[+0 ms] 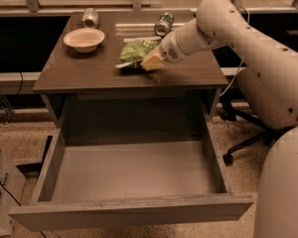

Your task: Place green jalapeno chip bag into top drawer

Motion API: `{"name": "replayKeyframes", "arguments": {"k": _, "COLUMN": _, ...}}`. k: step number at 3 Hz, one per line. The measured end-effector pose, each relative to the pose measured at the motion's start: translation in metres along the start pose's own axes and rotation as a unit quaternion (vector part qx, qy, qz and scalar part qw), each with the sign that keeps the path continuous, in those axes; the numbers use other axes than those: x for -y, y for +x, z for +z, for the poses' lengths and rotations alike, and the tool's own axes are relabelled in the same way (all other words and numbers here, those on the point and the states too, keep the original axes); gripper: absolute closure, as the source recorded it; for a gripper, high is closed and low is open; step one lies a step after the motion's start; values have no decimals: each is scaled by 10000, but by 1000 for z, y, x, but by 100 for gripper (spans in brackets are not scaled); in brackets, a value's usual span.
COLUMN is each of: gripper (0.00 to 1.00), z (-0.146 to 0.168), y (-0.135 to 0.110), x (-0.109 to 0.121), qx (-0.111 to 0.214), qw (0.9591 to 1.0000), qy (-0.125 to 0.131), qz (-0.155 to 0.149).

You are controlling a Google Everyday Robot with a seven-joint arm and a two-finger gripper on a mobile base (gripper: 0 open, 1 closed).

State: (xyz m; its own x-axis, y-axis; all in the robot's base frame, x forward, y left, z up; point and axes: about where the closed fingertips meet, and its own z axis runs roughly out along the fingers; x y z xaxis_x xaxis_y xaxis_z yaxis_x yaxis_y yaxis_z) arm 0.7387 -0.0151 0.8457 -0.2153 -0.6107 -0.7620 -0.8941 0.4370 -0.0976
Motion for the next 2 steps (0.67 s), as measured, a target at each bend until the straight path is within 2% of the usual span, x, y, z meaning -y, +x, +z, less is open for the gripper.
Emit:
{"name": "replayKeyframes", "arguments": {"k": 1, "gripper": 88, "z": -16, "y": -8, "x": -13, "qx": 295, "qw": 9996, "qy": -9, "qz": -49}}
{"name": "replayKeyframes", "arguments": {"k": 2, "gripper": 100, "z": -34, "y": -12, "x": -35, "qx": 655, "qw": 9977, "qy": -142, "qz": -65}}
